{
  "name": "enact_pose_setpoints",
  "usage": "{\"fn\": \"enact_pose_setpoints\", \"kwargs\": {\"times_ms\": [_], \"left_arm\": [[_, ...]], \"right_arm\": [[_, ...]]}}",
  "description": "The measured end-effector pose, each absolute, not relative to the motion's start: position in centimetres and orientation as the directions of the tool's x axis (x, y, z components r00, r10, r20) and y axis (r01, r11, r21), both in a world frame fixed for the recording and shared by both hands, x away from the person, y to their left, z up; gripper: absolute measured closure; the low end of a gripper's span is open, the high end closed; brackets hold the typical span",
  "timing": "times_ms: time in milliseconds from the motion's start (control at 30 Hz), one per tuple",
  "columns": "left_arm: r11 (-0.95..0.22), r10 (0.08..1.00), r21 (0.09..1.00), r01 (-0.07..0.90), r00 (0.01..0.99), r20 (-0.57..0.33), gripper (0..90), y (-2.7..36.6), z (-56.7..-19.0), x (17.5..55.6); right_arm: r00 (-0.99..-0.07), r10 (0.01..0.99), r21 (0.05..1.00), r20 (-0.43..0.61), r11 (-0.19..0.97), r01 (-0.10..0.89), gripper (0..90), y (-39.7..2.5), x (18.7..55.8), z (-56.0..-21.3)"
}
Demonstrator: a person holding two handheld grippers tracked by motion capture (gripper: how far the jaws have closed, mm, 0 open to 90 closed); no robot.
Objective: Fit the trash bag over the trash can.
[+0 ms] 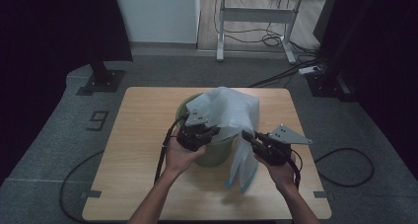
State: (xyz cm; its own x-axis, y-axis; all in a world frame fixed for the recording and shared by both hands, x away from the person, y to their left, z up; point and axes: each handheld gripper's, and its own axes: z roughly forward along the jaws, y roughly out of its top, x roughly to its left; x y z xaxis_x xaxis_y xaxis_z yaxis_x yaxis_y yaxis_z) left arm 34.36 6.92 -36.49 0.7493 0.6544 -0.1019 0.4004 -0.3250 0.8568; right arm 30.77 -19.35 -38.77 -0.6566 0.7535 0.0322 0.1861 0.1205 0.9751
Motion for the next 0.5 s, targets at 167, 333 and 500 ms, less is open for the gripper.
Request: {"fn": "enact_pose_setpoints", "kwargs": {"times_ms": [167, 333, 500], "left_arm": [[-0.307, 0.677, 0.847, 0.434, 0.725, -0.126, 89.5, 7.9, -36.9, 34.5], [-0.305, 0.683, 0.841, 0.447, 0.718, -0.133, 89.5, 8.3, -37.1, 34.5], [-0.306, 0.684, 0.840, 0.448, 0.717, -0.134, 89.5, 8.4, -37.0, 34.5]], "right_arm": [[-0.608, 0.791, 0.977, 0.068, 0.071, 0.201, 36.8, -18.9, 29.8, -40.4], [-0.608, 0.790, 0.974, 0.081, 0.066, 0.215, 28.5, -18.4, 28.2, -42.7], [-0.566, 0.823, 0.965, 0.039, 0.116, 0.235, 24.9, -17.9, 27.6, -45.1]]}}
